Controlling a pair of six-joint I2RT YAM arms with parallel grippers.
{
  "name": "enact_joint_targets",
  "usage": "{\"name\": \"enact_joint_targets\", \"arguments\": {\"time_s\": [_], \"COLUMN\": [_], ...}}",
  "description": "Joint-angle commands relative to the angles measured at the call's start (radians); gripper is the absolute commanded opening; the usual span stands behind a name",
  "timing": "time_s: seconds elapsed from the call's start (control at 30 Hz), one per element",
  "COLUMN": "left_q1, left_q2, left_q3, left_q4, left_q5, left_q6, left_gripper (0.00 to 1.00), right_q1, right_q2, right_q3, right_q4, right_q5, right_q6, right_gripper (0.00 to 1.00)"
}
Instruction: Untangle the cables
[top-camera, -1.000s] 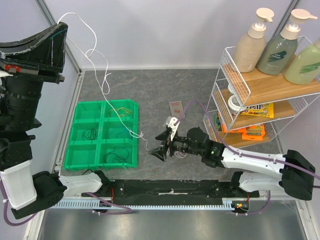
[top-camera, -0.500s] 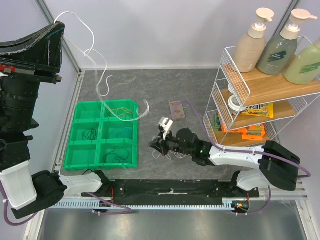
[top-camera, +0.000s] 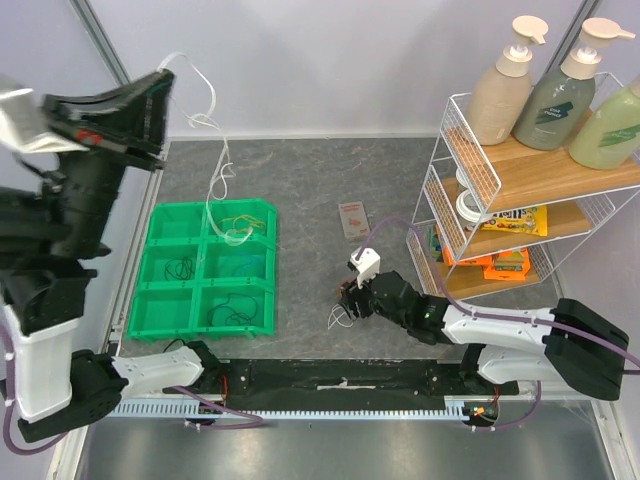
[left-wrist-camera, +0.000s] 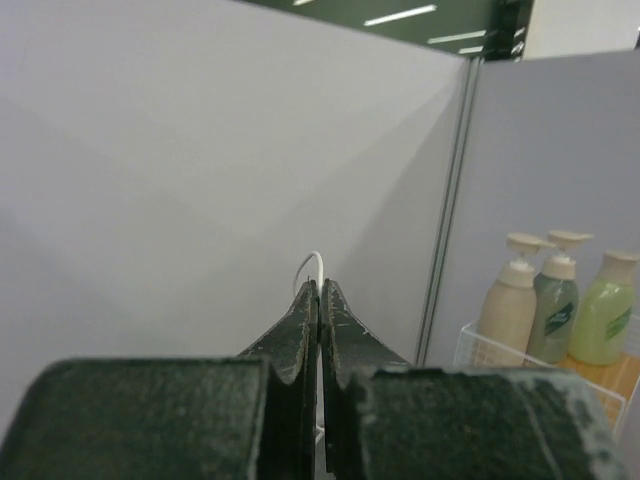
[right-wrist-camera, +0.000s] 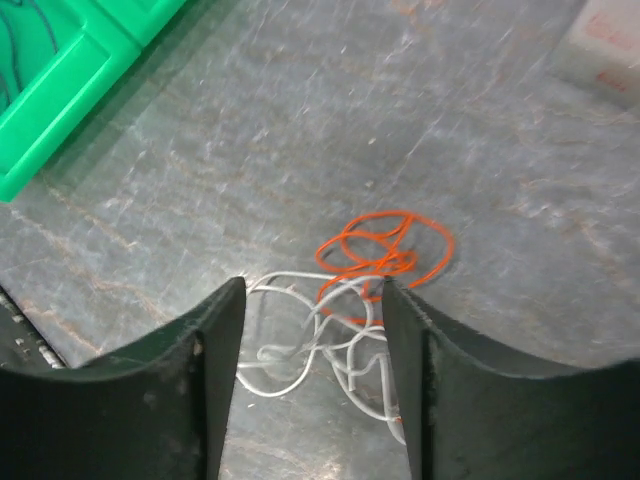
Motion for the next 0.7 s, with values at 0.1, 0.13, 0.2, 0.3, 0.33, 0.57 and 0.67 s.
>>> {"name": "enact_joint_targets", "arguments": {"time_s": [0.1, 0.13, 0.2, 0.3, 0.33, 0.57, 0.67], "left_q1": [0.001, 0.002, 0.008, 0.042, 0.063, 0.355, 0.457], "left_q2": [0.004, 0.008, 0.017, 0.037, 0.044, 0.095, 0.127], "left_q3": [-0.218, -0.234, -0.259, -0.296, -0.308, -0.4, -0.428], "left_q4": [-0.009, -0.01, -0.012, -0.009, -0.009, -0.006, 0.004], "left_q5": [-0.168, -0.177, -0.195, -0.195, -0.182, 0.079, 0.175], "left_q6": [0.088, 0.09, 0.091, 0.082, 0.075, -0.108, -0.163], "left_gripper": [0.02, 0.02, 0.02, 0.02, 0.02, 0.02, 0.02], "right_q1": [-0.01, -0.01, -0.01, -0.01, -0.01, -0.01, -0.01], "right_q2": [-0.088, -0.103, -0.137, -0.195, -0.212, -0.272, -0.281], "right_q3": [0.075, 0.075, 0.067, 0.041, 0.035, 0.023, 0.018], "right_q4": [-0.149, -0.168, -0.195, -0.207, -0.207, -0.23, -0.228], "right_q5": [0.098, 0.091, 0.083, 0.083, 0.08, 0.104, 0.111], "right_q6": [-0.093, -0.101, -0.11, -0.109, -0.104, -0.096, -0.098], "right_gripper": [0.85, 0.86, 0.86, 0.87, 0.87, 0.87, 0.87]}}
